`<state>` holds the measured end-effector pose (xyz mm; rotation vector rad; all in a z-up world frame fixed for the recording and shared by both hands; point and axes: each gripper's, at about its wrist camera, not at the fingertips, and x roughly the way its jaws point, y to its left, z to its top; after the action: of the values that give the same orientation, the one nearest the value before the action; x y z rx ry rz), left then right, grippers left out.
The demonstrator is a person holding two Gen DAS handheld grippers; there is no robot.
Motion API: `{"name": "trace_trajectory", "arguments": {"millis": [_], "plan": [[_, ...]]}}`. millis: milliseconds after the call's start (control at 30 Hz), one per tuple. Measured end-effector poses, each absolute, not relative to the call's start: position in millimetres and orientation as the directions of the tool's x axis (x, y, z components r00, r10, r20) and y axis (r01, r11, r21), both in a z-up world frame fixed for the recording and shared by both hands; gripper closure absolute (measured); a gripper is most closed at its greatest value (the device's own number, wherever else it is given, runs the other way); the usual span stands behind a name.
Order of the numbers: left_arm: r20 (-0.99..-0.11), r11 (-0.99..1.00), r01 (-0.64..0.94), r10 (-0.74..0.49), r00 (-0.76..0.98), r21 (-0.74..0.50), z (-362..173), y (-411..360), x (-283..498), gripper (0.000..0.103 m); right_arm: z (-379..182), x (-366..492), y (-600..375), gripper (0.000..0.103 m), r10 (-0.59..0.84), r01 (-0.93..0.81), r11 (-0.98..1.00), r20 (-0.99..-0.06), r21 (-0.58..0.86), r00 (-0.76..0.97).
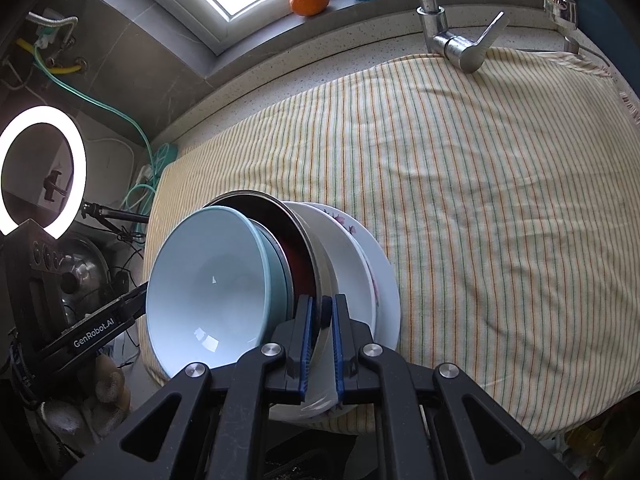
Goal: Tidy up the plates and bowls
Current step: 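Carry the bowl stack with both tools onto the white floral plate stack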
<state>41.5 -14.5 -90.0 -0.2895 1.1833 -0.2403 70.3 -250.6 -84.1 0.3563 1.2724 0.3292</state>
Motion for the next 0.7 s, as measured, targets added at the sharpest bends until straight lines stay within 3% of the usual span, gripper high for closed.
{"name": "trace_trajectory", "arguments": {"millis": [533, 700], "plan": [[-0.873, 0.950, 0.064, -0.305, 0.381, -0.304, -86.0, -14.5, 35.7, 0.094, -74.8, 68.9, -248.7, 0.092, 0.408, -0.080, 0.911, -0.862, 0.404, 0.301], [-0.872, 0.955, 0.071, -0.291, 0.393, -0.287, -82.1, -13.2, 32.0, 0.087, -69.6, 67.1, -248.8, 0.092, 0.390, -0.090, 0.919, -0.861, 0.383, 0.326]]}}
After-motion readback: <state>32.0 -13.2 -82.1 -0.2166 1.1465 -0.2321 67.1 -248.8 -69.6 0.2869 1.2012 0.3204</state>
